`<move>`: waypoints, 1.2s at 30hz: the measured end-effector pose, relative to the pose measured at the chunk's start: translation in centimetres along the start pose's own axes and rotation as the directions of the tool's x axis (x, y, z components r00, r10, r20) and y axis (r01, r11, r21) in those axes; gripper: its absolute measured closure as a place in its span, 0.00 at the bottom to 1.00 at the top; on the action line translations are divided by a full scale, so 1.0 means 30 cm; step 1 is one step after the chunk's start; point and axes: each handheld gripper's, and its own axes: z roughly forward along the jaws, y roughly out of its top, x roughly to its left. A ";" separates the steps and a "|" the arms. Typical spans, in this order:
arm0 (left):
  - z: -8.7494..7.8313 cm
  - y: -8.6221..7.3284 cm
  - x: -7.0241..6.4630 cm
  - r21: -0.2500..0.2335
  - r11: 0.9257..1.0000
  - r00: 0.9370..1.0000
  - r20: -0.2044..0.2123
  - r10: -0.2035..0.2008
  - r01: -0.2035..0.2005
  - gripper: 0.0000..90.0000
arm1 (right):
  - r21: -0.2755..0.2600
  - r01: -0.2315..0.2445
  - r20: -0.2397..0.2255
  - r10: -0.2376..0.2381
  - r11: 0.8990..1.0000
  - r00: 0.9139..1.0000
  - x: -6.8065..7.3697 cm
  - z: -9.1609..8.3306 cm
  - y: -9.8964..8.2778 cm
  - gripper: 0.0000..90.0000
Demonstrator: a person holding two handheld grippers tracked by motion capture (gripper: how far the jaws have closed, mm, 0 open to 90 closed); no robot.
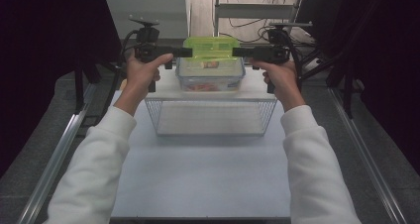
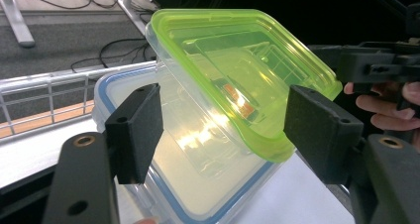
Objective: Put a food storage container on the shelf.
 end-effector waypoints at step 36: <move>-0.302 -0.534 0.047 0.148 0.984 0.995 0.024 0.092 -0.095 0.26 | 0.166 0.085 -0.041 -0.079 0.982 0.996 -0.026 -0.260 -0.439 0.35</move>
